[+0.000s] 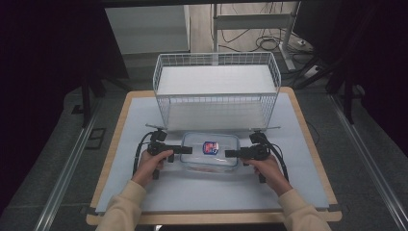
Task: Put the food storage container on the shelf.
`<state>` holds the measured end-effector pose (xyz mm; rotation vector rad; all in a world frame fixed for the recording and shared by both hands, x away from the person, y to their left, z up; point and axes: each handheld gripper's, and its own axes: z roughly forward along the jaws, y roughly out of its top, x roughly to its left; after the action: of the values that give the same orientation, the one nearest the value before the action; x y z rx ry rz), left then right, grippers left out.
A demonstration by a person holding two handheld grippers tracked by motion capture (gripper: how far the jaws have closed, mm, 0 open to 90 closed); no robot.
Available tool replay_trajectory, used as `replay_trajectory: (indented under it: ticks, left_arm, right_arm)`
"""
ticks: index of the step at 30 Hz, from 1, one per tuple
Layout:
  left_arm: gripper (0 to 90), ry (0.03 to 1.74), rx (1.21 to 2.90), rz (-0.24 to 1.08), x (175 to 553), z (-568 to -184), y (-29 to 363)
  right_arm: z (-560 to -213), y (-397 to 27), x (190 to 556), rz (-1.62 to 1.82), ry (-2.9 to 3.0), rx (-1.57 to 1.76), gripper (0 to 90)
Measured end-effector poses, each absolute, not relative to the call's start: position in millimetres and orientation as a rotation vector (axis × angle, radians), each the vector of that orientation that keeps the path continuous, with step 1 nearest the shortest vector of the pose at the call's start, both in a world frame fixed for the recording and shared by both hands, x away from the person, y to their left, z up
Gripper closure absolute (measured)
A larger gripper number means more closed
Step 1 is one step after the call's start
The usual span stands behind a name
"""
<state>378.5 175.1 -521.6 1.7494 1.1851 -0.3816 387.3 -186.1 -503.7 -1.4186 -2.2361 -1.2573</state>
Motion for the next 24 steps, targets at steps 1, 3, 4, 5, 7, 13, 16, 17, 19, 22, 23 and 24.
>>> replay_trajectory:
  ticks: [1,3,4,5,7,13,16,17,19,22,23,24]
  left_arm:
    - [31.1,1.186,1.75,-0.381,378.5,-521.5,175.0]
    - [31.0,1.186,1.749,-0.381,378.5,-521.7,174.9]
    - [31.0,1.186,1.75,-0.38,378.5,-521.6,174.9]
    - [31.0,1.185,1.75,-0.379,378.4,-521.6,174.9]
    - [31.1,1.185,1.751,-0.377,377.9,-521.6,174.9]
    - [31.1,1.167,1.759,-0.354,373.6,-520.6,175.2]
    - [31.7,1.156,1.766,-0.344,371.4,-519.2,176.0]
    - [32.6,1.155,1.76,-0.344,370.6,-519.1,176.4]
    - [34.1,1.149,1.759,-0.341,368.9,-518.7,178.0]
    - [36.1,1.137,1.756,-0.325,365.1,-517.0,178.7]
    - [36.7,1.137,1.754,-0.317,363.4,-516.4,178.7]
    - [37.6,1.135,1.752,-0.31,361.2,-515.5,179.1]
  right_arm:
    - [-503.7,-186.1,387.3,-1.257,-2.236,-1.419,14.2]
    - [-504.9,-185.3,388.1,-1.245,-2.219,-1.431,13.6]
    - [-505.0,-185.5,388.3,-1.24,-2.212,-1.433,14.0]
    - [-504.9,-185.9,388.4,-1.23,-2.198,-1.441,14.8]
    - [-503.9,-187.8,388.4,-1.218,-2.177,-1.451,18.9]
    - [-498.9,-195.8,385.7,-1.248,-2.182,-1.436,31.0]
    - [-497.5,-196.8,384.2,-1.257,-2.187,-1.427,33.6]
    - [-497.6,-198.0,384.1,-1.264,-2.178,-1.426,35.4]
    - [-497.8,-200.9,383.6,-1.277,-2.159,-1.42,37.7]
    - [-496.7,-203.6,381.7,-1.29,-2.15,-1.409,40.9]
    - [-495.8,-204.0,380.8,-1.29,-2.153,-1.404,41.9]
    - [-494.9,-204.8,380.1,-1.293,-2.156,-1.398,43.5]
